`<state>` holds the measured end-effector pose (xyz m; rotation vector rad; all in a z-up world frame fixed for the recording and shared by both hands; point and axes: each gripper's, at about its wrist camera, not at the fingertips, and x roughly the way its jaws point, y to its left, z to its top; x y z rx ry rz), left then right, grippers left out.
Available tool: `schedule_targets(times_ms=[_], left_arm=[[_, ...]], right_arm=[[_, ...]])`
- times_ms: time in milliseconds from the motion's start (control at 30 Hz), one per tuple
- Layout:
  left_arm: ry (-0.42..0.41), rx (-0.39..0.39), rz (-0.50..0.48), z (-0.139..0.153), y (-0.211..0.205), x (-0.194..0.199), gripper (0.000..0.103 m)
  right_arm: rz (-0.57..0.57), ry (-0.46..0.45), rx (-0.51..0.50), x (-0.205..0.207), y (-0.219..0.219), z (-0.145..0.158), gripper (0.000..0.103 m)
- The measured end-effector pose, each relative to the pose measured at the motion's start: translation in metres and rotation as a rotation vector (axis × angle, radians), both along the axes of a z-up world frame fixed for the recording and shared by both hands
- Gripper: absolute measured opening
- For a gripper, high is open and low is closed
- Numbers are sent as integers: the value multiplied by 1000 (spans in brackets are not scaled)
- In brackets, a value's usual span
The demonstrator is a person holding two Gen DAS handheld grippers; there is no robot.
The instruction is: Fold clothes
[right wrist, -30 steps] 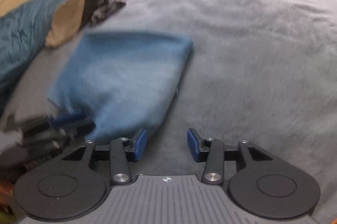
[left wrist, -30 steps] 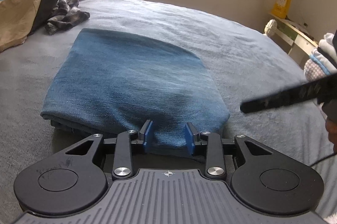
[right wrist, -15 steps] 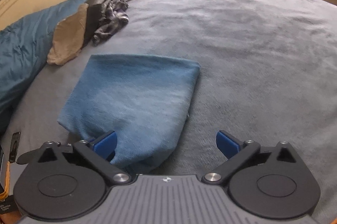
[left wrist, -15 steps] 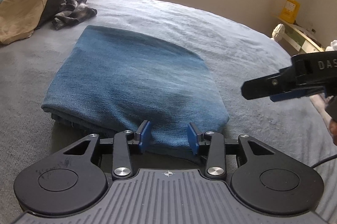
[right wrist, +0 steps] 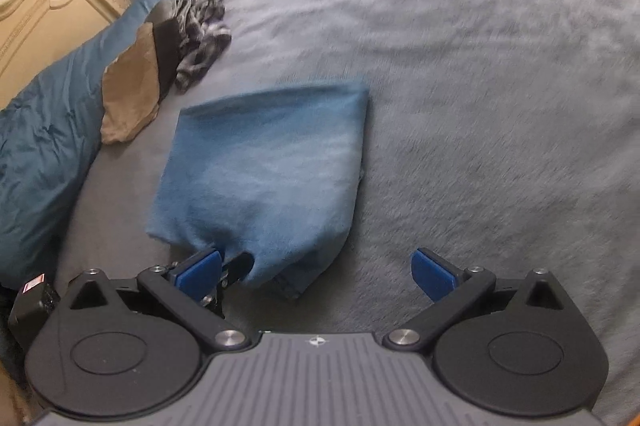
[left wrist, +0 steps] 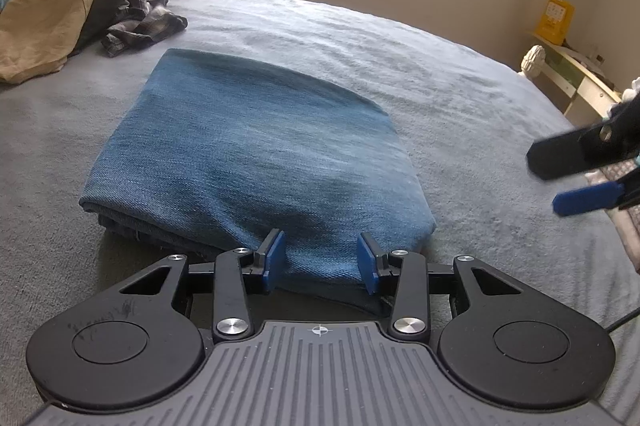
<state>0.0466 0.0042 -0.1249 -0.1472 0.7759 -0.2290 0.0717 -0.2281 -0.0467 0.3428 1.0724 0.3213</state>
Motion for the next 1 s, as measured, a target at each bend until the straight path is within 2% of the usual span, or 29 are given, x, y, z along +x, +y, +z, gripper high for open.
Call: schedule_targets(times_ms=[133,433,533,767,867,1000], left_arm=[[0,3,2,0,-1,0,39],[2,4,4,1,-3,-1,40],[2,6,3,1,-3,-1,40],[4,11,4,1,-4,-1,40],[4,17,6,4,-5,-2,41],[-36,37,1,15,-7,-7,42]], right_arm=[[-5,-20,4,-2,-1,4,103],[-37,49,-75,-1,-1,-3,103],[-48,59,-67,-1,-4,-4,103],[-62,-46,-91,-7,-4,12,103],[-83,-94,-39,-8,-12,17,103],[-95,-104,40,-1,-22,15,103]])
